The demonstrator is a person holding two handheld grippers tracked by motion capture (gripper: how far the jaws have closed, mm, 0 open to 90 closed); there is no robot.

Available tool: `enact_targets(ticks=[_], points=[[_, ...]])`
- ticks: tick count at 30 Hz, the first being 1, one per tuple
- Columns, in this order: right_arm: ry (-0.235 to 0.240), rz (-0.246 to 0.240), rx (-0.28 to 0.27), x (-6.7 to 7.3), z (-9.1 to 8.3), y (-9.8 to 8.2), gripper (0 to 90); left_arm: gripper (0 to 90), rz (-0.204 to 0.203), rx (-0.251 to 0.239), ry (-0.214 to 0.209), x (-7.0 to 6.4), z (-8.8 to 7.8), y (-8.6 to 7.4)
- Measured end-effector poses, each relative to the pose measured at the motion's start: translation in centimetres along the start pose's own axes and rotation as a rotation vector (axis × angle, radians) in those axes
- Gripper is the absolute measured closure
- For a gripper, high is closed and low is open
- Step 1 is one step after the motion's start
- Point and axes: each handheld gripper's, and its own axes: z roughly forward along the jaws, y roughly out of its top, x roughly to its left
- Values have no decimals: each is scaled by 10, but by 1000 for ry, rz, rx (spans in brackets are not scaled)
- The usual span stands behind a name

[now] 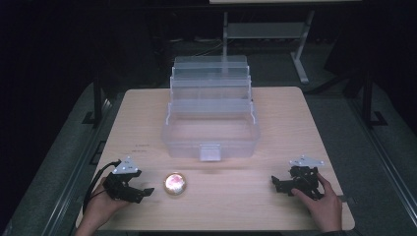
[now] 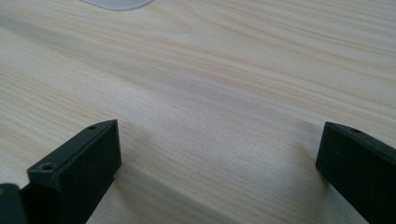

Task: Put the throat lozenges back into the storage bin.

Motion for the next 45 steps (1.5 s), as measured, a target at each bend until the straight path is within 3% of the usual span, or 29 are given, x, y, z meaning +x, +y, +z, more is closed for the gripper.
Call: enact_targets(ticks=[25,45], points=[[0,0,0,0,0,0,0,163,46,-15,-33,-12,8,22],[0,0,0,0,0,0,0,164,83,7,-70,-22,20,39]])
